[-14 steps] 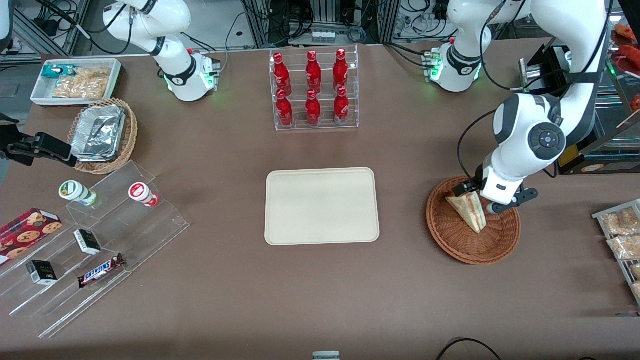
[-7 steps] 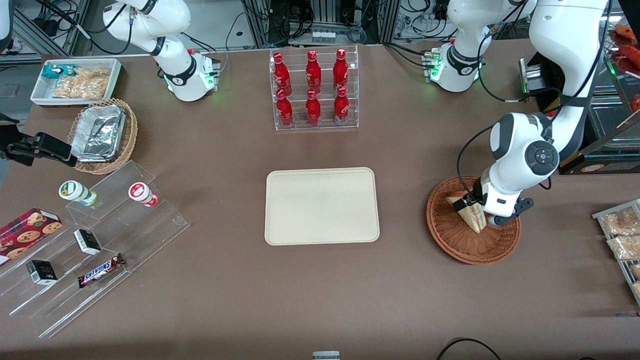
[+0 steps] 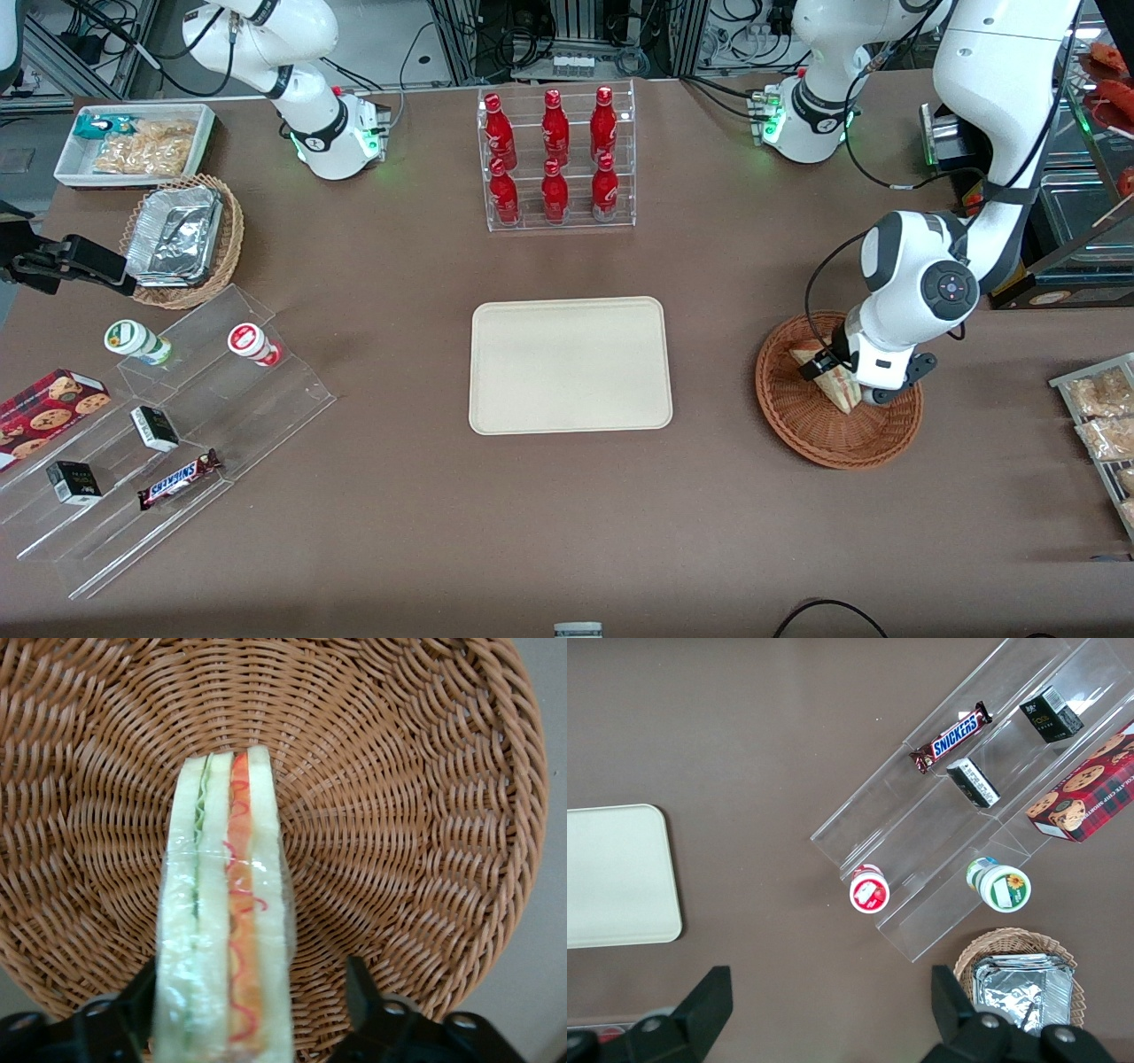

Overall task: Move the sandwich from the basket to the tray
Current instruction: 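Close the left gripper on the wrapped sandwich and lift it, then carry the sandwich with the left gripper over the cream tray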

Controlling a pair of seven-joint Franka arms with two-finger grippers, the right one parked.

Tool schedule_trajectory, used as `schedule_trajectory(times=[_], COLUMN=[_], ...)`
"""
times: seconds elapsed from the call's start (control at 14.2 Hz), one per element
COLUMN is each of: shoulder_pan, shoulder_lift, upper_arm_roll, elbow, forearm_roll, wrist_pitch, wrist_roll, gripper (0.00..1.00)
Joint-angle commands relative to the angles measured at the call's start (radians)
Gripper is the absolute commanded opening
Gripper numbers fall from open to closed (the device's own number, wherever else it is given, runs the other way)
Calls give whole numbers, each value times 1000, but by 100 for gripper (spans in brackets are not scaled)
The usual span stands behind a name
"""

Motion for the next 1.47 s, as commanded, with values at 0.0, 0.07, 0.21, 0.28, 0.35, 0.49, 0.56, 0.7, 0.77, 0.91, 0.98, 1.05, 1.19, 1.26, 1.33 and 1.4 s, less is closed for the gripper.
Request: schedule_trajectory(times=[0.0, 0.07, 0.21, 0.28, 0.35, 0.49, 0.56, 0.7, 0.77, 0.91, 0.98, 1.05, 1.19, 1.26, 1.33, 1.4], shoulder_pan=[7, 7, 10, 10, 10, 4, -1, -31, -65, -151, -200, -254, -356, -401, -433, -465], shoulder_lift=[2, 2, -4, -9, -10, -18, -16, -21, -20, -13, -12, -9, 35, 60, 103, 144], upper_arm_roll=[-7, -7, -7, -7, -8, -11, -17, -23, -28, -37, -39, -39, -39, -39, -40, -52], elbow=[12, 24, 38, 59, 87, 153, 202, 265, 295, 308, 310, 325, 378, 403, 435, 478], forearm_roll=[-7, -5, -5, -5, -5, -5, -5, -8, -10, -13, -19, -21, -21, -21, -19, -18], wrist_pitch=[2, 1, -7, -40, -85, -183, -262, -392, -442, -476, -476, -476, -478, -475, -469, -457], wrist_roll=[0, 2, 40, 72, 89, 106, 111, 115, 112, 99, 94, 76, 42, 42, 48, 40], gripper=[11, 9, 9, 9, 9, 9, 9, 9, 10, 10, 10, 11, 11, 14, 22, 25])
